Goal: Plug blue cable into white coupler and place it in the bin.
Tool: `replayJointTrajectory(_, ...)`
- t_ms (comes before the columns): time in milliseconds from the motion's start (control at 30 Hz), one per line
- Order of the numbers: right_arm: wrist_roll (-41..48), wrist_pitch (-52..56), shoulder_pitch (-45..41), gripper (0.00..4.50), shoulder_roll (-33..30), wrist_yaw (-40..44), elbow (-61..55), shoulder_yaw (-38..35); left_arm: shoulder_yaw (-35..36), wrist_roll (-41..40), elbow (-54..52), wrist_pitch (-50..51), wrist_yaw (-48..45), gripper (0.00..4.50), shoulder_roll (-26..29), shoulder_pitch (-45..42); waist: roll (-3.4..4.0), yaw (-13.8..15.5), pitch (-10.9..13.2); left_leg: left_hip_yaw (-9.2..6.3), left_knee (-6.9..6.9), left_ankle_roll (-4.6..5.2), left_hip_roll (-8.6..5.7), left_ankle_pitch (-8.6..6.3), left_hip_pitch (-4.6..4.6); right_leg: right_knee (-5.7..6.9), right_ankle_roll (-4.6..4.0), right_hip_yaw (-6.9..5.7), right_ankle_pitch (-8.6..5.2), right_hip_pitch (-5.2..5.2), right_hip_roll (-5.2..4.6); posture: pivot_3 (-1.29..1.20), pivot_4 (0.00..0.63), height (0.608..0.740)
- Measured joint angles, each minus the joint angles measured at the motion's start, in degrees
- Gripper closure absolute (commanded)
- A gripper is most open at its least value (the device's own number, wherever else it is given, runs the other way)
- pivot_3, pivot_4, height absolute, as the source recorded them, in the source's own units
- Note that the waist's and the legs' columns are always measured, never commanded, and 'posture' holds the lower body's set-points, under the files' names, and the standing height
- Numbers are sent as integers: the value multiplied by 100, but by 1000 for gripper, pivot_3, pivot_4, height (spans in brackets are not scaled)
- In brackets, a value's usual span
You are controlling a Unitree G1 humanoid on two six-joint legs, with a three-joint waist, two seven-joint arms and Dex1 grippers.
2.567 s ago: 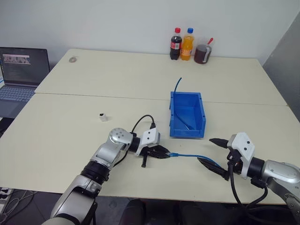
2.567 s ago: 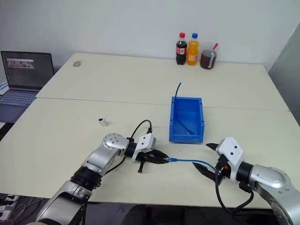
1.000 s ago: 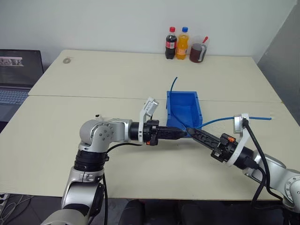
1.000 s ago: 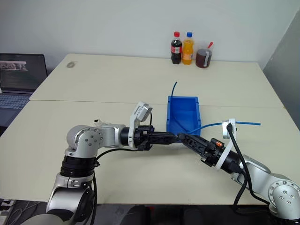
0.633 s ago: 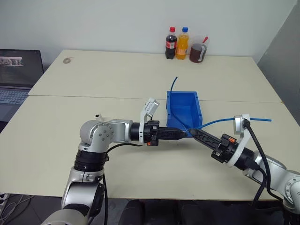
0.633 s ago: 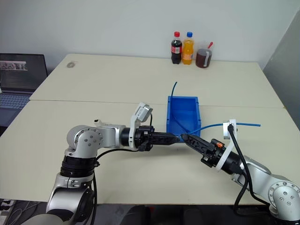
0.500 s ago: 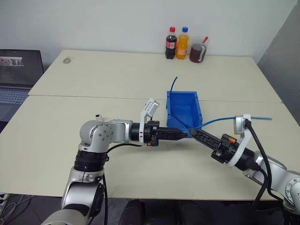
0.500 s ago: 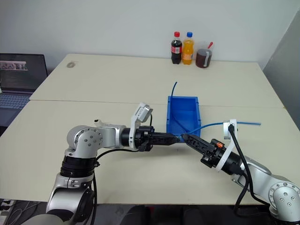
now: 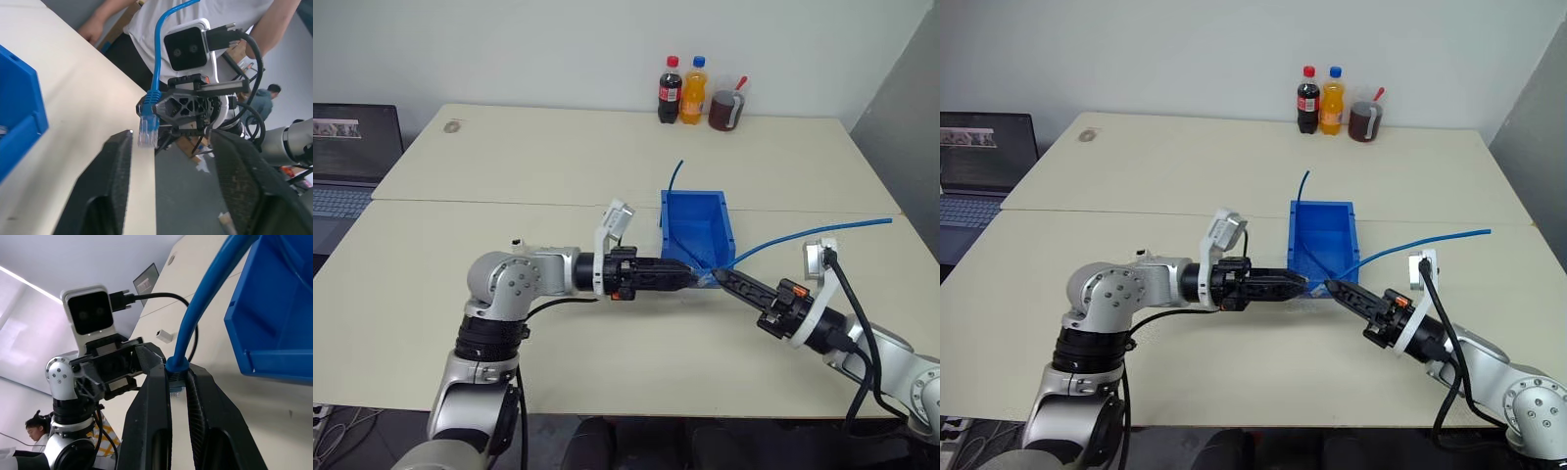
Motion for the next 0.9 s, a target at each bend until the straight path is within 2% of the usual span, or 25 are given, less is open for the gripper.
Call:
replayJointTrajectory(100,-58,6,-46,4321,-15,11,140,-4,-216,500,-184,-629,-153,617,518,123,1,-2,0,2,-2,0,0,0,1,-2,0,3,0,-1,-1,0,150,740)
replayJointTrajectory(200,-200,12,-101,4321,-18,58,271,-5,-277,1161,-172,-1358,92,40,693,504,2,2,1,3,-2,0,1,0,0,-4,0,5,0,-1,-3,0,150,740)
replayJointTrajectory(300,-421,51,-126,4321,-18,224,360,17,-36,1640,-350,-1868,809,10,670,1164,4,-4,1,2,-2,1,4,-1,-7,-5,0,10,0,-6,-10,0,150,740)
replayJointTrajectory(400,-560,135,-139,4321,-11,354,409,60,307,1992,-983,-2109,1558,10,642,2054,7,-9,3,-5,-3,1,5,-1,-16,-6,-1,13,0,-14,-39,0,150,740)
replayJointTrajectory(533,-734,243,-246,4321,6,520,571,122,697,2569,-2019,-2256,2832,10,258,3336,7,10,3,-10,0,0,-1,-1,-18,-5,-1,12,0,-11,-50,0,150,740)
replayJointTrajectory(633,-790,331,-415,4321,25,633,712,177,982,3287,-2189,-2710,3833,10,-80,3931,8,30,3,-10,2,0,-4,-1,-11,-4,0,11,1,-2,-51,0,150,740)
replayJointTrajectory(767,-943,450,-654,4321,62,717,906,257,1293,3972,-1688,-3249,4767,10,-410,4002,8,91,3,-12,9,11,-6,7,-9,-5,4,2,14,1,-45,0,150,740)
replayJointTrajectory(900,-988,547,-804,4321,86,742,1007,262,1287,4181,-847,-3697,4968,10,-564,3349,8,161,3,5,17,16,-12,11,-10,-6,17,-2,25,0,-22,0,150,740)
